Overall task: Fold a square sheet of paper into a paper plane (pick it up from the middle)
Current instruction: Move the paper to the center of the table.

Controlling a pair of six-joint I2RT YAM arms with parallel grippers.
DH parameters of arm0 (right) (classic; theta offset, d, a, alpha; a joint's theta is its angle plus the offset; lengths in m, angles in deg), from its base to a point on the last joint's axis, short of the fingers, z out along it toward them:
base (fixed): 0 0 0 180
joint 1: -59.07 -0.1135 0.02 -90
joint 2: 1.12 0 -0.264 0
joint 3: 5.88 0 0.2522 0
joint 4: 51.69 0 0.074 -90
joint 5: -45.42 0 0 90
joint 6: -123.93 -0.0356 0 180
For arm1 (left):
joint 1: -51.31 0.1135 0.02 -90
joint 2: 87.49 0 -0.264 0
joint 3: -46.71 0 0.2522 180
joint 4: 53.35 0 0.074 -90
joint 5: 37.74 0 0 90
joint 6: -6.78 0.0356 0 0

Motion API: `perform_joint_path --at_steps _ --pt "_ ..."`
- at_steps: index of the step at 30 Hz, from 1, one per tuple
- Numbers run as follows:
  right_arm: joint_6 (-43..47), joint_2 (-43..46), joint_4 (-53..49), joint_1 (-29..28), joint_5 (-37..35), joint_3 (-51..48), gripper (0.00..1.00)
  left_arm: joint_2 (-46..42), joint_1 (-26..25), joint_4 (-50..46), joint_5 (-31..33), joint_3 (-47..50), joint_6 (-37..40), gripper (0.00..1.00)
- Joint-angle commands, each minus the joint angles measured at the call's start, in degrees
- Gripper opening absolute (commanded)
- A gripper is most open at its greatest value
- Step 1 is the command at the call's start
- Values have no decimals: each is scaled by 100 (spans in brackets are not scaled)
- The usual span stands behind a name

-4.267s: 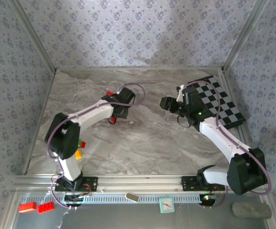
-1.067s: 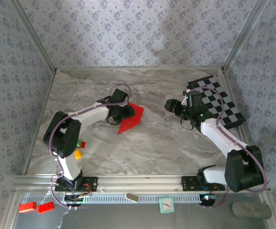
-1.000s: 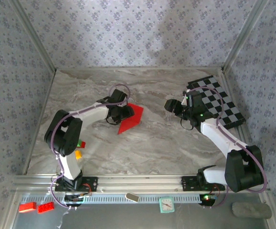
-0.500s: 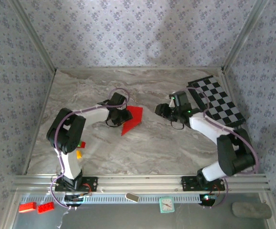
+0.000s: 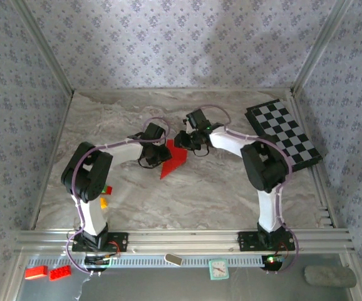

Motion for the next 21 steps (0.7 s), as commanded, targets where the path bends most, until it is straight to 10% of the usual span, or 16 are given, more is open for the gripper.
perform_joint_path --at_steps 1,21 --pt "178 -419 -675 -27 -201 449 27 -115 5 -48 -99 90 150 27" --pt "-1542 227 -1066 38 -2026 -918 32 -1162 -300 959 -971 952 -1106 40"
